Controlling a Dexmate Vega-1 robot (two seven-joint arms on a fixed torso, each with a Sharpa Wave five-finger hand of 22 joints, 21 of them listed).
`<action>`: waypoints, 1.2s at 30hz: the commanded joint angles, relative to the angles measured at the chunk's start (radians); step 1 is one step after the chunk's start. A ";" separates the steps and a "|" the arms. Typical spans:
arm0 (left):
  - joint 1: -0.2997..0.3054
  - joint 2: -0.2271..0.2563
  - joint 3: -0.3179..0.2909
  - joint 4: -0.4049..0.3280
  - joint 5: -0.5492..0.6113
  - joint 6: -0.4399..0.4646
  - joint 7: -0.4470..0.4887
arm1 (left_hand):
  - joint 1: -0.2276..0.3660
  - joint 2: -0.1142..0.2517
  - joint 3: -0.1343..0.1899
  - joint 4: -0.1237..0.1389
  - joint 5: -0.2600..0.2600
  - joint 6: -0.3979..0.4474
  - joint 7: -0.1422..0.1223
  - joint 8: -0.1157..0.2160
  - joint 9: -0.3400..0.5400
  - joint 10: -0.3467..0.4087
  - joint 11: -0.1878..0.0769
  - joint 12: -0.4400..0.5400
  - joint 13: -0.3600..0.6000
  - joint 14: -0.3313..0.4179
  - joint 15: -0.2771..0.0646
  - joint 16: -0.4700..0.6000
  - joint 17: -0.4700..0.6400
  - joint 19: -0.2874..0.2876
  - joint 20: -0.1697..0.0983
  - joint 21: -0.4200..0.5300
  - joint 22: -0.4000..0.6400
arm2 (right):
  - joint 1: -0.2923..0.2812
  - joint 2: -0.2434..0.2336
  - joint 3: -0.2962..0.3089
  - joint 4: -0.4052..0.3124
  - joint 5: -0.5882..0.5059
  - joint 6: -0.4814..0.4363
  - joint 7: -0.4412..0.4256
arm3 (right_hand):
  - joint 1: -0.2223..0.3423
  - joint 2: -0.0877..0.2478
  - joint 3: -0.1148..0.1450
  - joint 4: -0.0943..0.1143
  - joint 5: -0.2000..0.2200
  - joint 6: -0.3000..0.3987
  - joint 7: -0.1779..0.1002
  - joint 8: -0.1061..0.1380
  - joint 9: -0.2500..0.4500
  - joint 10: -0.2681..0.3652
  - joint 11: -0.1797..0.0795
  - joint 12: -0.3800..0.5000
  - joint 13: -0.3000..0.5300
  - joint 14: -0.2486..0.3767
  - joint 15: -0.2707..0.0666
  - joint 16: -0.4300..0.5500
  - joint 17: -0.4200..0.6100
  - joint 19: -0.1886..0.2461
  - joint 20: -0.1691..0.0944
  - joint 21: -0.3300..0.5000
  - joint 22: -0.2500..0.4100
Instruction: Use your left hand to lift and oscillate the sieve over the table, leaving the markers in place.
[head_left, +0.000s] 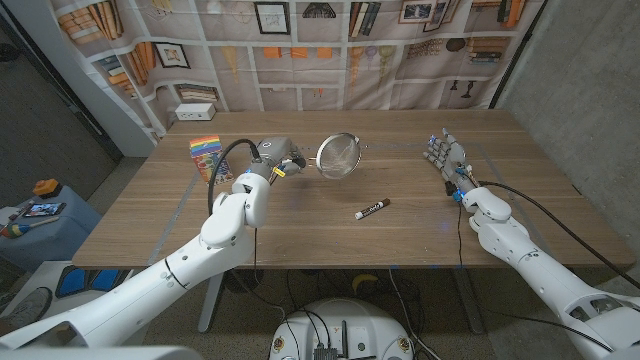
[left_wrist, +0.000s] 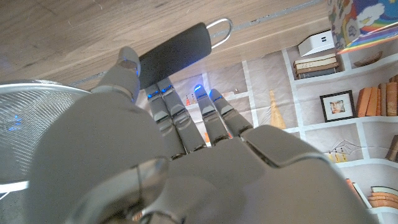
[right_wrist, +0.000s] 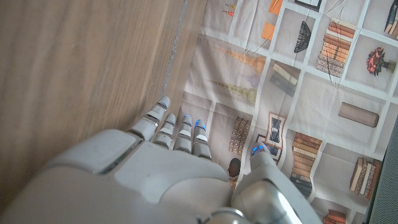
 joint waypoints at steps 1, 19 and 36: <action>-0.063 0.028 0.062 -0.006 0.025 0.064 -0.115 | 0.015 0.038 0.000 0.002 0.005 0.186 -0.018 0.004 0.006 0.028 -0.023 0.003 0.002 0.005 -0.160 0.006 0.005 -0.005 -0.035 0.001 0.002 | 0.007 0.005 -0.001 0.014 0.001 0.004 0.007 | -0.001 0.025 0.002 -0.001 0.002 0.007 0.002 0.004 0.003 0.008 0.002 0.003 0.002 0.006 0.003 0.007 0.001 0.001 0.002 -0.001 0.003; -0.110 0.073 0.132 -0.015 0.097 0.109 -0.314 | 0.015 0.037 -0.004 0.002 0.006 0.184 -0.019 0.002 0.006 0.032 -0.023 0.003 0.002 0.006 -0.159 0.005 0.004 -0.005 -0.034 0.001 0.002 | 0.013 0.012 -0.003 0.030 0.003 0.007 0.015 | -0.001 0.024 0.002 -0.001 0.002 0.007 0.002 0.003 0.003 0.008 0.003 0.003 0.002 0.005 0.002 0.008 0.001 0.002 0.004 -0.001 0.003; -0.146 0.057 0.169 0.010 0.236 0.148 -0.510 | 0.015 0.038 -0.006 0.003 0.006 0.184 -0.020 0.001 0.007 0.034 -0.023 0.002 0.003 0.005 -0.159 0.004 0.003 -0.007 -0.034 0.001 0.003 | 0.020 0.018 -0.006 0.045 0.005 0.006 0.024 | -0.002 0.024 0.002 -0.001 0.002 0.008 0.002 0.003 0.003 0.008 0.003 0.003 0.002 0.006 0.005 0.009 0.001 0.001 0.006 -0.001 0.003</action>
